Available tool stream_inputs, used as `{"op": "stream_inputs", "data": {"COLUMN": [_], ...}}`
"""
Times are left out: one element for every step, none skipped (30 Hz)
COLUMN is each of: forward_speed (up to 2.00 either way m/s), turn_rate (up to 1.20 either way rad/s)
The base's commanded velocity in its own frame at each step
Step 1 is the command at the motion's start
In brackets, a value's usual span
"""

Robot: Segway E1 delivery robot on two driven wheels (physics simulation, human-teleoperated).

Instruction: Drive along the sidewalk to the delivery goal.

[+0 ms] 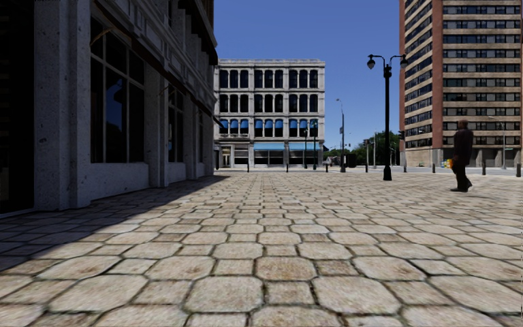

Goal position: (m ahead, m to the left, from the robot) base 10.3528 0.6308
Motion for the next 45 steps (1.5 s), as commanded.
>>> {"op": "stream_inputs", "data": {"forward_speed": [2.00,2.00,2.00,2.00,2.00,2.00,2.00,2.00,2.00,2.00,2.00,2.00,2.00,2.00,2.00,2.00,2.00,2.00,2.00,2.00,2.00,2.00,2.00,2.00,2.00,2.00,2.00,2.00,2.00,2.00,2.00,2.00,2.00,2.00,2.00,2.00,2.00,2.00,2.00,2.00,2.00,2.00,2.00,2.00,2.00], "turn_rate": [0.00,0.00,0.00,0.00,0.00,0.00,0.00,0.00,0.00,0.00,0.00,0.00,0.00,0.00,0.00,0.00,0.00,0.00,0.04,0.04,0.27,0.42,0.47,0.48,0.06,0.06,0.00,0.00,0.00,0.00,0.00,0.00,0.00,0.00,0.00,0.00,0.00,0.00,0.00,0.00,0.00,0.00,0.00,0.00,0.00]}}
